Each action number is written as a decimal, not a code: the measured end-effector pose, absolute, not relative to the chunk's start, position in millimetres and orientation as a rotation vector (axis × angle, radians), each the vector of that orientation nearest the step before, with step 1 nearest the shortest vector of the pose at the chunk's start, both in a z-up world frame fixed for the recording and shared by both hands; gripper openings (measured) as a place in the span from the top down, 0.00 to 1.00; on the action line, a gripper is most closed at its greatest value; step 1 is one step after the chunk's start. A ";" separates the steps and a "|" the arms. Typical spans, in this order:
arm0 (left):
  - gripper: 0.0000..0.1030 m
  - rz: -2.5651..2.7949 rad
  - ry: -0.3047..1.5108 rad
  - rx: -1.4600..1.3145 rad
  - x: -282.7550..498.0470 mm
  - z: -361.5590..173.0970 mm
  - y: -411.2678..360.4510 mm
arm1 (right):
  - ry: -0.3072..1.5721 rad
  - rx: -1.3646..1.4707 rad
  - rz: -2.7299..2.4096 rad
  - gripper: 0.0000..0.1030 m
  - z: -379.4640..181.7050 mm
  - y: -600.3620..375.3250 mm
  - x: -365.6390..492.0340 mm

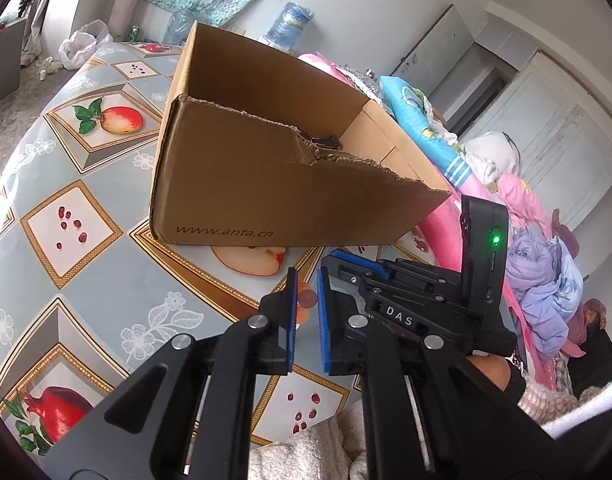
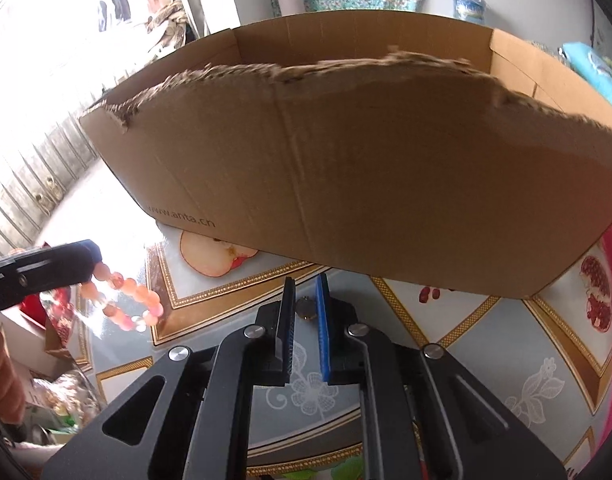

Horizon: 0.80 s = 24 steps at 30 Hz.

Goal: Organize jewelry
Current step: 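Carry the bracelet and ring into the box and open both grippers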

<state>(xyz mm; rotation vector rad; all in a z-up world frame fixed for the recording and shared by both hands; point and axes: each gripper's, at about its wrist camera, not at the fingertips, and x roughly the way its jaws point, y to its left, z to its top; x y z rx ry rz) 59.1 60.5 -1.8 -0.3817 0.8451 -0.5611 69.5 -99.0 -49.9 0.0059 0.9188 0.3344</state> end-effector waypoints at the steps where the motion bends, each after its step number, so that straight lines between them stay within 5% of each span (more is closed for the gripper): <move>1: 0.92 -0.562 0.847 -0.378 58.8 -1.8 59.8 | 0.919 0.023 0.337 0.90 -49.1 -107.1 69.9; 9: 0.92 -0.592 0.814 -0.340 53.0 15.1 57.5 | 0.863 0.103 0.367 0.90 -17.6 -132.2 49.7; 24: 0.92 -0.739 0.602 -0.326 96.0 139.6 47.2 | 0.613 0.059 0.487 0.90 112.7 -174.6 85.8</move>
